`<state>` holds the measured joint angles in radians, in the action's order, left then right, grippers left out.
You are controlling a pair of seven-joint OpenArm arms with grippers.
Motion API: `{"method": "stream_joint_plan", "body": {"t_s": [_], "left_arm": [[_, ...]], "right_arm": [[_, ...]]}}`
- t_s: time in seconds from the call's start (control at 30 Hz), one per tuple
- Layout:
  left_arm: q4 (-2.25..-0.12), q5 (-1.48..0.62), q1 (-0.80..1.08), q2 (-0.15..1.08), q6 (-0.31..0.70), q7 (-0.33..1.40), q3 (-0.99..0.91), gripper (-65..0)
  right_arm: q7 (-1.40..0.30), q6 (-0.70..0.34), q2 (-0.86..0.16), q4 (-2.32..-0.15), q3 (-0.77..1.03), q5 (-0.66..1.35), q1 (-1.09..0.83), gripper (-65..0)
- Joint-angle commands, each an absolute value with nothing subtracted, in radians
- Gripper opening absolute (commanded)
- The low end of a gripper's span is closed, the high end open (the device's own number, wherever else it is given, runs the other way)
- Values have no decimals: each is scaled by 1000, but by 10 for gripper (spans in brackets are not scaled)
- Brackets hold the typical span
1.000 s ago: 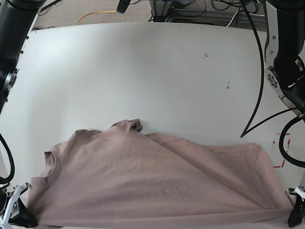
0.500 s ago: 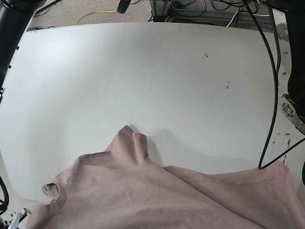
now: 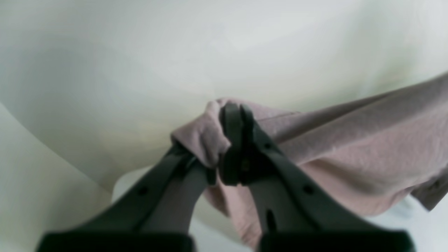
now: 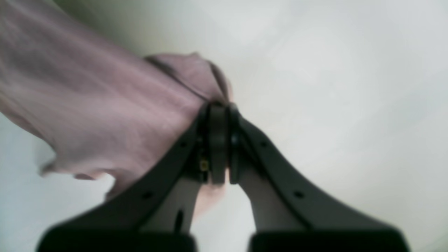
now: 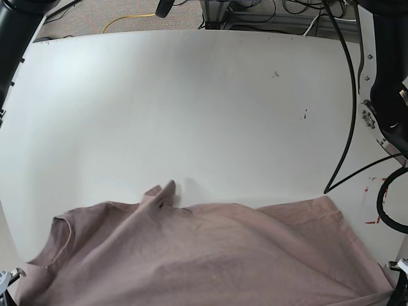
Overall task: Fold the T-shirt properly
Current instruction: 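Swing the held shirt back with both grippers and lay it down, then drag the held shirt edge with both grippers and release it flat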
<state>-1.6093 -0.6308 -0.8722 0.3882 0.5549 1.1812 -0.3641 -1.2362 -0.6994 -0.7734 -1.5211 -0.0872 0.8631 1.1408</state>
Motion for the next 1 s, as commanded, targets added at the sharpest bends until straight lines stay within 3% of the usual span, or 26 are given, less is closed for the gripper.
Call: {"method": "stream_joint_plan", "body": {"t_s": [0.0, 0.4, 0.97], "left_arm": [[-1623, -644, -865, 404, 555, 1144, -369, -646], [-1627, -742, -582, 404, 555, 1144, -463, -646], [-1871, -742, -73, 404, 555, 1148, -519, -646]], "right_arm": [[-1236, -698, -776, -1524, -41, 862, 1092, -650], [-1237, -698, -687, -1646, 240, 860, 634, -650], [-1239, -698, -532, -1842, 506, 862, 58, -650]]}}
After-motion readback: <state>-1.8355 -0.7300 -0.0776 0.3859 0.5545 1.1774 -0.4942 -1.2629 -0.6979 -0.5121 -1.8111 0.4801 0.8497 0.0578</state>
